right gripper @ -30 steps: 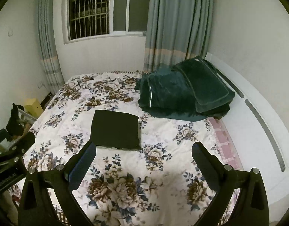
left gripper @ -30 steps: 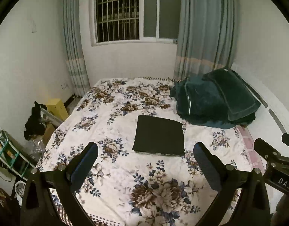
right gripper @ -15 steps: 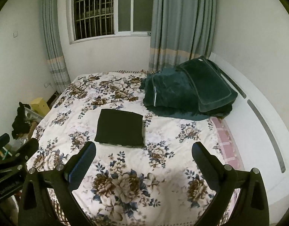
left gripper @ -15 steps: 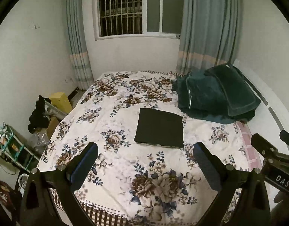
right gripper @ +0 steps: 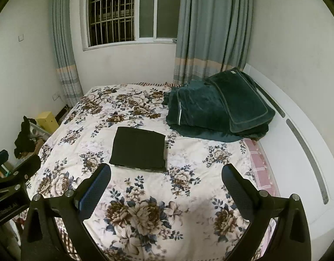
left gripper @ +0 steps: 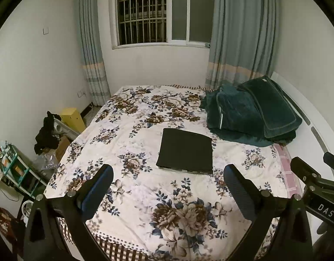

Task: Fold small clothes

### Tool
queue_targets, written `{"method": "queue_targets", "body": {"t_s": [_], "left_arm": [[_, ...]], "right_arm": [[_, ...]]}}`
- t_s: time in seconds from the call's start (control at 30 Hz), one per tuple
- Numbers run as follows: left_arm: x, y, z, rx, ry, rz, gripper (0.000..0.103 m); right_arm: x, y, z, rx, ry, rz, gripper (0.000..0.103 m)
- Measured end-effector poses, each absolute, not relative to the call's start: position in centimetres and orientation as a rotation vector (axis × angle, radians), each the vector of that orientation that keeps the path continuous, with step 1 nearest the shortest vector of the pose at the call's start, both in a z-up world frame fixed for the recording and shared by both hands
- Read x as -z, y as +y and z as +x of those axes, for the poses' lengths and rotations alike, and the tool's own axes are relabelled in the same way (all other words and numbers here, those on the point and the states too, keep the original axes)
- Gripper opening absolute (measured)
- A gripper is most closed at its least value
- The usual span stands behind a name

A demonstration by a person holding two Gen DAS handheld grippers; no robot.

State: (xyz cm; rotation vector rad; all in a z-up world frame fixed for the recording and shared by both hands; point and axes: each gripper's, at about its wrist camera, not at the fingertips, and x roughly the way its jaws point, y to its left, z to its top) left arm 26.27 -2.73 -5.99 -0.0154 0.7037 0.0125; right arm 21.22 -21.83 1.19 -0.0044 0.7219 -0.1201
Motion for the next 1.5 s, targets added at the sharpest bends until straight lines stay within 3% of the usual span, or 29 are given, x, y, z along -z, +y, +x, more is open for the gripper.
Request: {"method": "queue_targets", "body": {"t_s": [1.5], "left_arm": [[4.1,-2.4,26.6,-0.023,0.664,-0.019,0.103]], "right_arm": [[-3.8,-21.6,23.4,0.115,0.692,-0.02,0.103]]}}
